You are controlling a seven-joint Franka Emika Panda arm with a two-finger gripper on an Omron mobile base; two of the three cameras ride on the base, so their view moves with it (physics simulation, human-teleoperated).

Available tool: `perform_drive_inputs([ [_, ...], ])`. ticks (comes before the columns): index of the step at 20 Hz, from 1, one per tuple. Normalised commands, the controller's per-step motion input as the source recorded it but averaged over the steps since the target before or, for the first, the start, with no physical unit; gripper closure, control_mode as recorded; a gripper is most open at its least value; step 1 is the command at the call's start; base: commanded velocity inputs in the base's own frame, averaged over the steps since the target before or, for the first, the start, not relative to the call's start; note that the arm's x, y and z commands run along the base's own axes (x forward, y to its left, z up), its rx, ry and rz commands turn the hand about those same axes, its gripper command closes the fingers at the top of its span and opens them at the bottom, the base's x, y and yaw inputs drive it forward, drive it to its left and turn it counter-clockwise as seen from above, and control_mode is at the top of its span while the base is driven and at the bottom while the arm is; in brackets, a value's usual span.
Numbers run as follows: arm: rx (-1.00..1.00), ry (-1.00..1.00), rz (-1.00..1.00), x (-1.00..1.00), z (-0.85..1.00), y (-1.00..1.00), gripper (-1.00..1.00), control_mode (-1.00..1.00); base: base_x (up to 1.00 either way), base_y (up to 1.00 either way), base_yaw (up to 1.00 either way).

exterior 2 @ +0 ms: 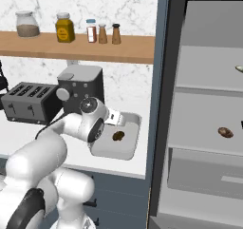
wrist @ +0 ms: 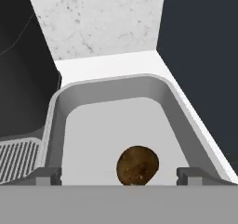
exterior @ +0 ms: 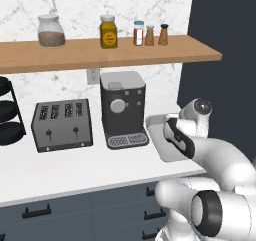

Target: Place one mushroom and one fish in each tupperware on the nearby counter, to pack two identical lunches.

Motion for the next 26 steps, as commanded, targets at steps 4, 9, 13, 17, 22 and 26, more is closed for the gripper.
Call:
perform_drive_inputs([
  [4,0.0,0.09,0.09,-0.87,0.89,0.35,-1.0,-1.0,0.0,0.0,0.0],
  [9,0.0,0.02,0.11,-0.95,0.64,0.32,-1.0,-1.0,0.0,0.0,0.0],
  [13,-0.04,0.0,0.06,-1.0,0.04,0.2,-1.0,-1.0,0.0,0.0,0.0],
  [17,-0.08,-0.04,0.0,-1.0,-0.01,0.1,-1.0,-1.0,0.0,0.0,0.0],
  [22,-0.05,-0.05,0.0,-0.8,0.0,0.02,-1.0,1.0,-0.2,0.0,0.0],
  [26,0.0,0.0,0.0,0.0,0.0,0.0,-1.0,1.0,-1.0,-0.02,-0.01],
])
